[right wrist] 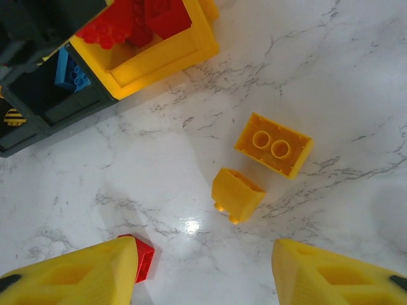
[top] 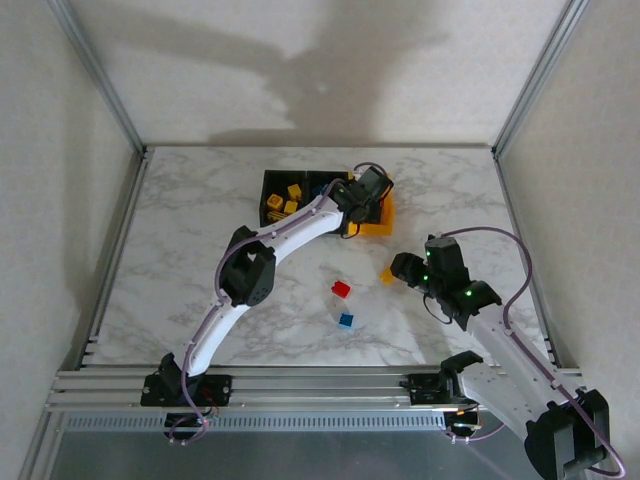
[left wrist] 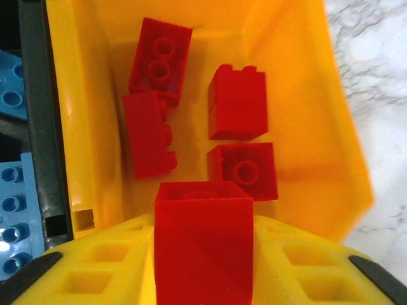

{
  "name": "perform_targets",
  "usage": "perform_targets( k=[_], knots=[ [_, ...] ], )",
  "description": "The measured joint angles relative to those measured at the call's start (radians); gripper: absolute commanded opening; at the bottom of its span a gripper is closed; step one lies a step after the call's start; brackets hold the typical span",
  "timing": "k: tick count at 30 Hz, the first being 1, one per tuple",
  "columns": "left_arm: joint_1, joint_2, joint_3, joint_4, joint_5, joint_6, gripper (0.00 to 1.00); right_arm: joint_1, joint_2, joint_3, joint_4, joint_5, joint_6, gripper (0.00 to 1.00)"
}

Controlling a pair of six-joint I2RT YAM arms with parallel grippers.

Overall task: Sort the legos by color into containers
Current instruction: Place the lego in the container, then pick up the lego from the middle-right of the table.

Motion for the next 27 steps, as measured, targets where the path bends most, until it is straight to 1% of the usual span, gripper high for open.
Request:
perform_targets(
  k=[3,4,6,12,15,18,21,27],
  knots=[
    [-0.002,0.003,0.006,-0.002,-0.005,0.011,0.57,0.000,-0.002,0.000,-0.006,0.000,0.007,0.58],
    [-0.002,0.003,0.008,-0.002,-0.005,0.011,0.58,0.000,-0.002,0.000,-0.005,0.000,0.009,0.58],
    [-0.003,0.003,0.010,-0.002,-0.004,0.014,0.58,0.000,-0.002,0.000,-0.005,0.000,0.010,0.59],
    [-0.005,0.000,0.008,0.000,-0.003,0.015,0.60,0.000,0.024,0.000,-0.007,0.005,0.018,0.65],
    [-0.006,-0.032,-0.034,0.007,-0.002,0.020,0.60,0.000,0.046,0.000,-0.011,0.013,0.021,0.67],
    [-0.006,-0.093,-0.097,0.019,0.011,0.023,0.61,0.000,0.077,0.005,-0.015,0.029,0.026,0.67],
    [-0.006,-0.192,-0.190,0.056,0.033,0.023,0.62,0.000,0.119,0.018,-0.019,0.035,0.033,0.67],
    [-0.008,-0.447,-0.455,0.172,0.065,0.025,0.64,0.000,0.232,0.048,-0.018,0.043,0.056,0.69]
  ],
)
